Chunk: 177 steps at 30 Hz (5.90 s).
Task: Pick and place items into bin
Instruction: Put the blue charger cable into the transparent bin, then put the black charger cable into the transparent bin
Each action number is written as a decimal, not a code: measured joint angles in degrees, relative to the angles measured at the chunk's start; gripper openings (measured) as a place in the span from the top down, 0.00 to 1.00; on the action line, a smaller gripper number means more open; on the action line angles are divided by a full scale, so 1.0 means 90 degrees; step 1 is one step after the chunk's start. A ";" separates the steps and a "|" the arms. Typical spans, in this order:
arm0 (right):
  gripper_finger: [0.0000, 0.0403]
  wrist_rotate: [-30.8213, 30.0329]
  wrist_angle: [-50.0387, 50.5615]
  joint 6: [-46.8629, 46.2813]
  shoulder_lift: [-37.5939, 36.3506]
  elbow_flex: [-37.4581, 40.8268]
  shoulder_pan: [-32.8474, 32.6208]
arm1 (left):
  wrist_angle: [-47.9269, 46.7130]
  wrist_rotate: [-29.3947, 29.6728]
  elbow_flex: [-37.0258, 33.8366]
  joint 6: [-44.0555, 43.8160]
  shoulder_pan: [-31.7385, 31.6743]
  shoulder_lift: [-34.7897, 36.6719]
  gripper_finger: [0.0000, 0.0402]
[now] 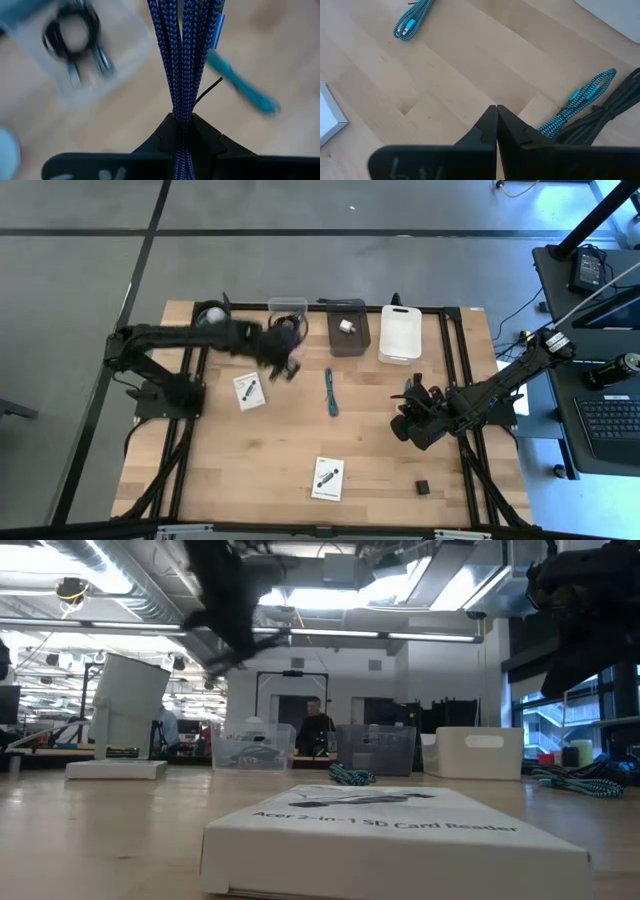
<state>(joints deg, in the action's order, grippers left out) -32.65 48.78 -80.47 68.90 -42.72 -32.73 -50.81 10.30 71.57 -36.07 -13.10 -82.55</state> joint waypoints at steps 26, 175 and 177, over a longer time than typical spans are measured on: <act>0.99 0.0028 -0.1185 -0.0032 -0.0001 0.0000 0.1198 | -0.0514 -0.1120 0.1860 0.2935 -0.3072 -0.3127 0.95; 0.82 0.1252 -0.5128 0.6457 0.0481 -0.2050 0.3153 | 0.8077 -0.0666 -0.3232 0.2430 0.0422 0.2447 0.42; 0.82 0.1608 -0.5657 0.6685 0.0833 -0.2050 0.3164 | 0.8262 -0.0811 -0.3232 0.2444 0.0420 0.2437 0.41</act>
<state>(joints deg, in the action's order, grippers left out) -18.18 -2.13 -20.30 76.40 -61.17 -4.25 23.54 3.00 42.48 -14.07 -9.32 -60.62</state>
